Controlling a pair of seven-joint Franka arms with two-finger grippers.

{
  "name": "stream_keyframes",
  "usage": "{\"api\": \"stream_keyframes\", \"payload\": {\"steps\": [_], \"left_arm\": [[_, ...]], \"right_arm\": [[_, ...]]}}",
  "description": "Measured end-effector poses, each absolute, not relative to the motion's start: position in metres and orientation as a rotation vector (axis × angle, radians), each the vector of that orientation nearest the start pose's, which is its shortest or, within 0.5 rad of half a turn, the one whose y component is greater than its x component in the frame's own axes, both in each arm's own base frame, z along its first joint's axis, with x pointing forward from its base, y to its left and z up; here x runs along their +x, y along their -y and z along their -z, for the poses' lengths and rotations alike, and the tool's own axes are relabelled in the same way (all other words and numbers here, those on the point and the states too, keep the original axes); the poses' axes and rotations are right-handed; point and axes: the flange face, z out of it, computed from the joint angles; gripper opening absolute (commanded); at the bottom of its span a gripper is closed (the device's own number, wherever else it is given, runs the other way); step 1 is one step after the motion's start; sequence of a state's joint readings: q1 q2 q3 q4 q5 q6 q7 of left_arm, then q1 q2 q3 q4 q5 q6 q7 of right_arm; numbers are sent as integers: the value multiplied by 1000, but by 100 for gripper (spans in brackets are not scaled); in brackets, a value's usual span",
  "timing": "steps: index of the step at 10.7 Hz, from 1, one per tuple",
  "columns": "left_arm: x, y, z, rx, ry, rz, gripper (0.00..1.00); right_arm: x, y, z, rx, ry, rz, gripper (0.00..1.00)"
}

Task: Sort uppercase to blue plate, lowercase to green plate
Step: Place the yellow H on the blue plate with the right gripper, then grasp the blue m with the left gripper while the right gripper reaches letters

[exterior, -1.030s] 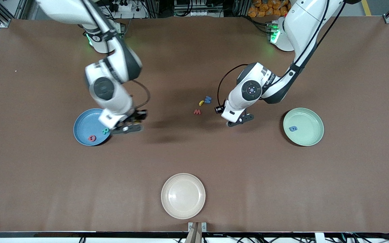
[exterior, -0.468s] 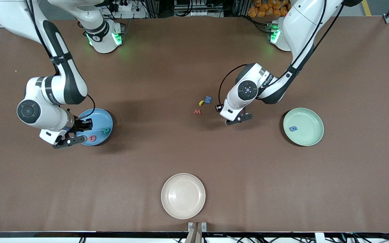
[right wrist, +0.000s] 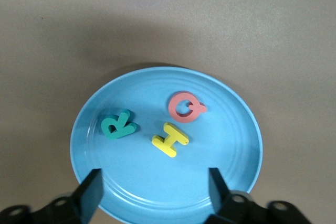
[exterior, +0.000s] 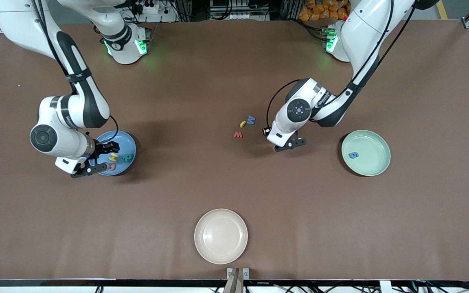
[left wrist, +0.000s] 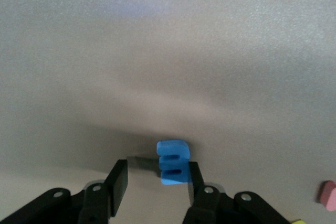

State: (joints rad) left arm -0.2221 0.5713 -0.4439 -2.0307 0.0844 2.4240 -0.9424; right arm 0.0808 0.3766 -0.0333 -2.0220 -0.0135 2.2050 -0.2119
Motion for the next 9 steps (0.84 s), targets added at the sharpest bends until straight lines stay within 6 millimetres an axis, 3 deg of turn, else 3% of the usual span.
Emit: {"api": "stream_keyframes", "payload": {"steps": [2, 3, 6, 9], "left_arm": [[460, 362, -177, -3142, 408, -342, 54], [459, 364, -177, -3141, 413, -341, 53], [457, 375, -177, -3141, 444, -331, 53], [460, 379, -181, -3145, 465, -318, 53]], "right_arm": [[580, -46, -255, -3085, 349, -278, 100], [581, -69, -259, -3099, 261, -263, 100], [569, -176, -272, -3110, 55, -218, 100], [549, -255, -286, -3090, -64, -181, 100]]}}
